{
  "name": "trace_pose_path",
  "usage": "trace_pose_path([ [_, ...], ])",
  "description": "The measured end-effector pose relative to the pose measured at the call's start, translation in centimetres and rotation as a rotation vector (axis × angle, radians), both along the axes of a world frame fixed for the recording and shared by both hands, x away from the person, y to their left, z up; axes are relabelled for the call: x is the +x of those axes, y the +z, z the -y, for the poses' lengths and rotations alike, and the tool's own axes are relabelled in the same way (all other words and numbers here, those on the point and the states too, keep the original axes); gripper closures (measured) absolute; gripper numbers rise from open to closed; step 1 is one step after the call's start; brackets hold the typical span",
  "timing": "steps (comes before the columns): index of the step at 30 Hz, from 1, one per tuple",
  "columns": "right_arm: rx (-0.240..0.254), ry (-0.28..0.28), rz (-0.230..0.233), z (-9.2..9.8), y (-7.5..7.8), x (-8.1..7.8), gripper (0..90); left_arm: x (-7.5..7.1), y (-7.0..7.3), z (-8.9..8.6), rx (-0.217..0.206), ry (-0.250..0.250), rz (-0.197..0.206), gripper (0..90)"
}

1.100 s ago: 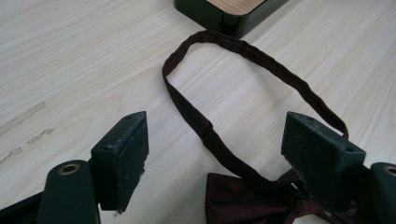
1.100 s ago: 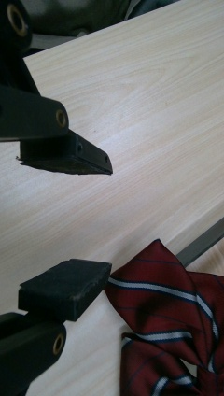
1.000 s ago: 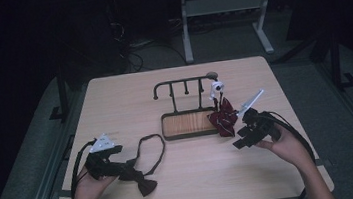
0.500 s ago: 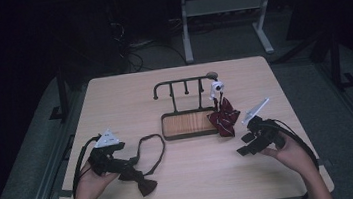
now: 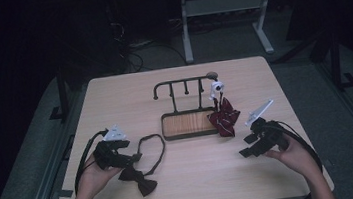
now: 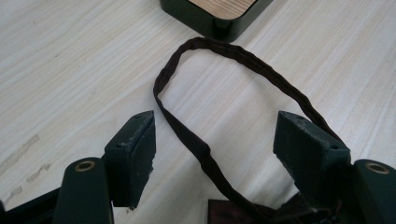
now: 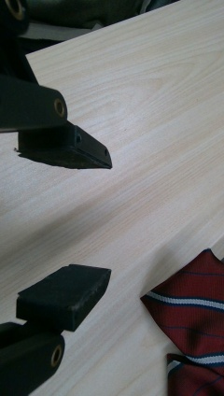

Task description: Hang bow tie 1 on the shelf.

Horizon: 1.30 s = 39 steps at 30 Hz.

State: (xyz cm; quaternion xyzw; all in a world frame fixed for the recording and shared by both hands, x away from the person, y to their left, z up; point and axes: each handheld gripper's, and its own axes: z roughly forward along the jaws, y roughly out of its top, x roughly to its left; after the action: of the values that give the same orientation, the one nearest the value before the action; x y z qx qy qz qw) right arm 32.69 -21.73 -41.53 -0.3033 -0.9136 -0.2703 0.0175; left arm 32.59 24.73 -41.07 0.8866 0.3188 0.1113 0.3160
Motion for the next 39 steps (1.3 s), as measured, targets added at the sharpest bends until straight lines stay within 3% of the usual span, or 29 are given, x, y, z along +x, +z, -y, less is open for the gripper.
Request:
trace_pose_path([
  [5, 0.009, 0.005, -0.001, 0.1, -0.2, -0.1, 39.6, 1.2, 0.3, 0.7, 0.039, -0.023, -0.018, 34.5],
  [9, 0.013, 0.005, -0.003, 0.2, -0.2, -0.2, 39.6, 1.7, 0.3, 0.8, 0.047, -0.03, -0.027, 37.6],
  [13, 0.019, 0.009, 0.003, 0.2, -0.2, -0.3, 39.4, 3.2, -0.3, 0.7, 0.088, -0.021, -0.073, 38.3],
  [18, 0.014, 0.015, 0.002, 0.1, -0.3, -0.3, 39.4, 4.1, -0.7, 0.8, 0.106, -0.018, -0.1, 39.4],
  [20, 0.017, 0.014, 0.001, 0.2, -0.3, -0.3, 39.4, 4.3, -0.8, 0.9, 0.098, -0.012, -0.097, 42.2],
  [26, 0.018, 0.015, 0.007, 0.1, -0.1, -0.3, 39.1, 5.1, -0.9, 1.1, 0.133, -0.019, -0.13, 47.4],
  [30, 0.014, 0.014, 0.006, 0.1, -0.1, -0.4, 39.0, 5.6, -0.6, 1.6, 0.137, -0.022, -0.121, 52.6],
  [39, 0.016, 0.01, 0.009, 0.2, 0.0, -0.4, 38.4, 6.6, -0.9, 2.5, 0.2, -0.04, -0.16, 60.7],
])
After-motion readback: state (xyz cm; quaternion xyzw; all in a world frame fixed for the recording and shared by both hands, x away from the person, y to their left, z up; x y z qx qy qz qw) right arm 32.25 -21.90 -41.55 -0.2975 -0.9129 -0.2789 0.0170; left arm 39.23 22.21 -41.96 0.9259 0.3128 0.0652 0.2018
